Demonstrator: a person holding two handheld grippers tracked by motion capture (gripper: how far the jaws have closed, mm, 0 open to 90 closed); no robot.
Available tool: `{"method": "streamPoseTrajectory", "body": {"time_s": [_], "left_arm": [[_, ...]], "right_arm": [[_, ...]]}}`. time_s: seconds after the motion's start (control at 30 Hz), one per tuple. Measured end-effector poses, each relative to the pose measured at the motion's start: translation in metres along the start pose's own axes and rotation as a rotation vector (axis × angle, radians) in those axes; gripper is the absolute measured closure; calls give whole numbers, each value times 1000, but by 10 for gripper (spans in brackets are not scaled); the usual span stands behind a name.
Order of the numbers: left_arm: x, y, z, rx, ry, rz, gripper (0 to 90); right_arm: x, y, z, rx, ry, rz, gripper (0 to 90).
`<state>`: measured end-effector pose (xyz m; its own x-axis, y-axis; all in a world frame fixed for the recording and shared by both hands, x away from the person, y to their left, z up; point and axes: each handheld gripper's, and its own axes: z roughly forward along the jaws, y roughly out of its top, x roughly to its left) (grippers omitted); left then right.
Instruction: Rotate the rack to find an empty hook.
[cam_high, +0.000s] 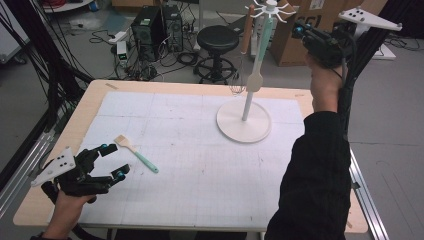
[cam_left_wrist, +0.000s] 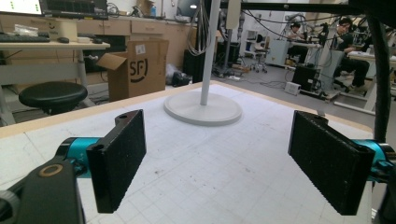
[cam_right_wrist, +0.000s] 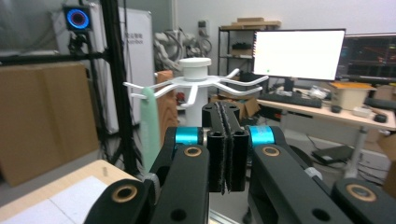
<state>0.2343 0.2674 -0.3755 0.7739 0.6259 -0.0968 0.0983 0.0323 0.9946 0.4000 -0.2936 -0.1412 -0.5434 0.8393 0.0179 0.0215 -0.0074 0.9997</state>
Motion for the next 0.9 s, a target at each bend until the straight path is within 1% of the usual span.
{"method": "streamPoseTrajectory", "body": {"time_s": [0.03,0.1,0.2,0.3,0.57,0.63,0.73,0.9], "left_arm": [[1,0,-1,0,1,2,196],[1,0,-2,-6,1,-1,196],[2,0,-4,-8,4,-3,196],[3,0,-6,-12,8,-4,195],[4,0,-9,-18,13,-11,194],[4,0,-9,-18,13,-12,194],[5,-1,-10,-17,14,-10,194],[5,0,-11,-20,16,-11,194]], "right_arm": [[0,1,2,9,-9,-4,893],[1,2,5,12,-11,-5,893],[5,3,11,24,4,-20,893],[9,4,15,28,21,-22,892],[21,5,21,27,62,-30,893],[23,5,23,35,68,-35,893],[25,4,25,28,77,-42,892],[28,1,28,30,89,-26,892]]}}
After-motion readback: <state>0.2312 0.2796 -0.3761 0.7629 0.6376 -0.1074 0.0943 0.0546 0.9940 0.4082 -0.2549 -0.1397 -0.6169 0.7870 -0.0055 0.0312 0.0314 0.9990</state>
